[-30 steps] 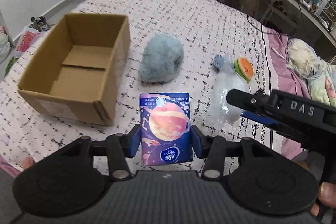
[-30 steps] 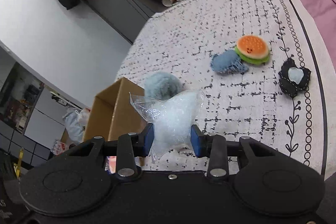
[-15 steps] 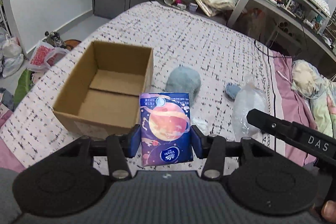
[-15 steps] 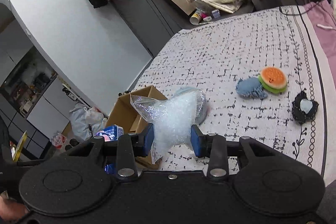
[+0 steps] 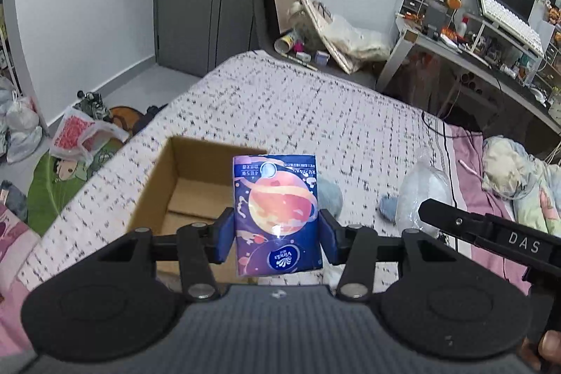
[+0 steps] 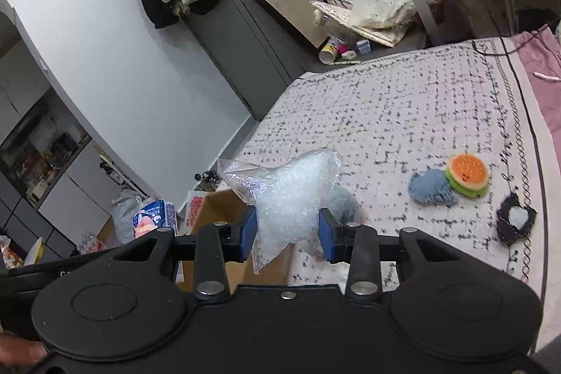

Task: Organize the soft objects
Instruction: 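Carry the tissue pack and plastic bag toward the cardboard box with both grippers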

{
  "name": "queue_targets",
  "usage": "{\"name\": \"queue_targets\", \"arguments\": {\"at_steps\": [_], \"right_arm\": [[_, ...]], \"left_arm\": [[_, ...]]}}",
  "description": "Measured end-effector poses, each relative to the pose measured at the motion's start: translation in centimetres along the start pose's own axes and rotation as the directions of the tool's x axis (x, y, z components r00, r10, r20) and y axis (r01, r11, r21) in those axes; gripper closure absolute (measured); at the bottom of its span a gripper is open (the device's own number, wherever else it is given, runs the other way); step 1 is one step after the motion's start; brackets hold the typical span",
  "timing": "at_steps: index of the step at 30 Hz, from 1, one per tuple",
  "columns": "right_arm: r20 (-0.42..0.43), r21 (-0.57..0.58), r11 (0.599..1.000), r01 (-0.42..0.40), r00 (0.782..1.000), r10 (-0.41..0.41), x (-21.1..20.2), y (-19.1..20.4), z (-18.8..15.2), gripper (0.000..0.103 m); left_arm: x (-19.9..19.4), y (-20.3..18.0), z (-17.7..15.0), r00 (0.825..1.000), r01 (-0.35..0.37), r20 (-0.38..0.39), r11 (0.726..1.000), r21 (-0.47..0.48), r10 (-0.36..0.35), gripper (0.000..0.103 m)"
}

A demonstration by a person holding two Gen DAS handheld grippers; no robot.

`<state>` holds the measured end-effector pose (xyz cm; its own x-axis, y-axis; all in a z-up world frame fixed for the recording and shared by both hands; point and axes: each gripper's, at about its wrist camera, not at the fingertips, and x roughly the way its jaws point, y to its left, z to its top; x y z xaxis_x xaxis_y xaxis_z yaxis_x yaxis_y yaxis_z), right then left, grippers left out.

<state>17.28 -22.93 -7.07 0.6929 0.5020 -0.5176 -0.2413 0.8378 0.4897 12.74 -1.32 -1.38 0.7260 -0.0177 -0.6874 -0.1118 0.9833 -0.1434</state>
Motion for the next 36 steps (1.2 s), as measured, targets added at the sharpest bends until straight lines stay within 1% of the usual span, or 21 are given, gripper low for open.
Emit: {"name": "queue_targets", "arguments": {"at_steps": [3, 10, 18, 22, 27, 31, 36], "right_arm": [[0.024, -0.022, 1.0, -0.006, 1.0, 0.007, 0.4, 1.1, 0.9, 0.066], [0.039, -0.053, 0.998, -0.038, 0.998, 0.04, 2.2, 3.8, 3.0, 0.066], [0.015, -0.05, 0.997, -0.062, 0.998, 0.062, 4.7, 6.3, 4.7, 0.066], [0.037, -0.032, 0.996, -0.079, 0.996, 0.081, 5.5, 6.7, 4.6, 0.066], [0.046, -0.018, 0.994, -0.105, 0.993, 0.106, 6.4, 5.6, 3.4, 0.066], [0.022, -0.018, 0.995, -0.102, 0.995, 0.102, 7.3, 4.8, 3.2, 0.066], [0.011, -0.006, 0.992, -0.128, 0.992, 0.128, 8.6, 3.9, 3.1, 0.066]], "left_arm": [[-0.1, 0.7, 1.2, 1.0, -0.005, 0.016, 1.0, 0.0, 0.005, 0.054], [0.1, 2.8, 3.7, 0.999, -0.032, 0.041, 0.999, -0.002, 0.032, 0.054], [1.2, 4.7, 5.9, 0.997, -0.048, 0.06, 0.999, -0.007, 0.048, 0.054], [2.0, 5.8, 6.6, 0.996, -0.06, 0.062, 0.998, -0.013, 0.06, 0.054], [4.2, 7.1, 7.2, 0.995, -0.092, 0.046, 0.996, -0.003, 0.092, 0.054], [6.6, 8.4, 7.4, 0.994, -0.112, -0.007, 0.993, -0.03, 0.112, 0.054], [9.4, 9.6, 7.2, 0.989, -0.137, -0.057, 0.989, -0.05, 0.135, 0.054]]}}
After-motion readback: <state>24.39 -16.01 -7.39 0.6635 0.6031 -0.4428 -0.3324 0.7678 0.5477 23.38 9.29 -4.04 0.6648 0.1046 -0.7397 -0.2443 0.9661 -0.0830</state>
